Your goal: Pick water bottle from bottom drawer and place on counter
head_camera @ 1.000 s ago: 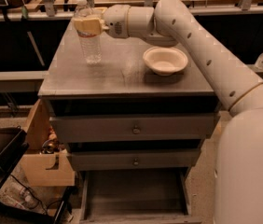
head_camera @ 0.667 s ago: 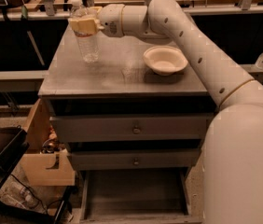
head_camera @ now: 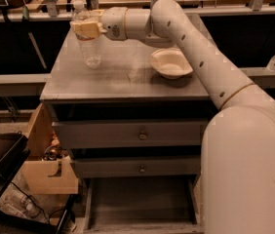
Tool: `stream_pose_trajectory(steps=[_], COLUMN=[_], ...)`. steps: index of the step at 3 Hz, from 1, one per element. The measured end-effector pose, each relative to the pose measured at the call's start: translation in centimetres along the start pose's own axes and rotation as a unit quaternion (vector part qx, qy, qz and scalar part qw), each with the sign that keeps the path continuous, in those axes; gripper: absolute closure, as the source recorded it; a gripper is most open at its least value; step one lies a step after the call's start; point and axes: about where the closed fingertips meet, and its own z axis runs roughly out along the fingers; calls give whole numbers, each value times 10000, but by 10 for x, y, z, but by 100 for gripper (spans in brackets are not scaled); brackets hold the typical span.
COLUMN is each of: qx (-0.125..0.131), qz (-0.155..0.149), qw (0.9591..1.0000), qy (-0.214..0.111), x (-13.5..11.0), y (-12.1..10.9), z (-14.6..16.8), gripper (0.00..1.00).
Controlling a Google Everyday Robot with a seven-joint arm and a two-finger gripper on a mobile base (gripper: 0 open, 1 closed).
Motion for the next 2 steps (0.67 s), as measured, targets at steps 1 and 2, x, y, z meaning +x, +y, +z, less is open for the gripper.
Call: stream_pose_trajectory(steps=[1,2], qx=[-103,-183], qz=[249,462], qw=[9996,9988], qy=[-83,-46], x=[11,22], y=[0,1], z=[5,9], gripper=[100,100])
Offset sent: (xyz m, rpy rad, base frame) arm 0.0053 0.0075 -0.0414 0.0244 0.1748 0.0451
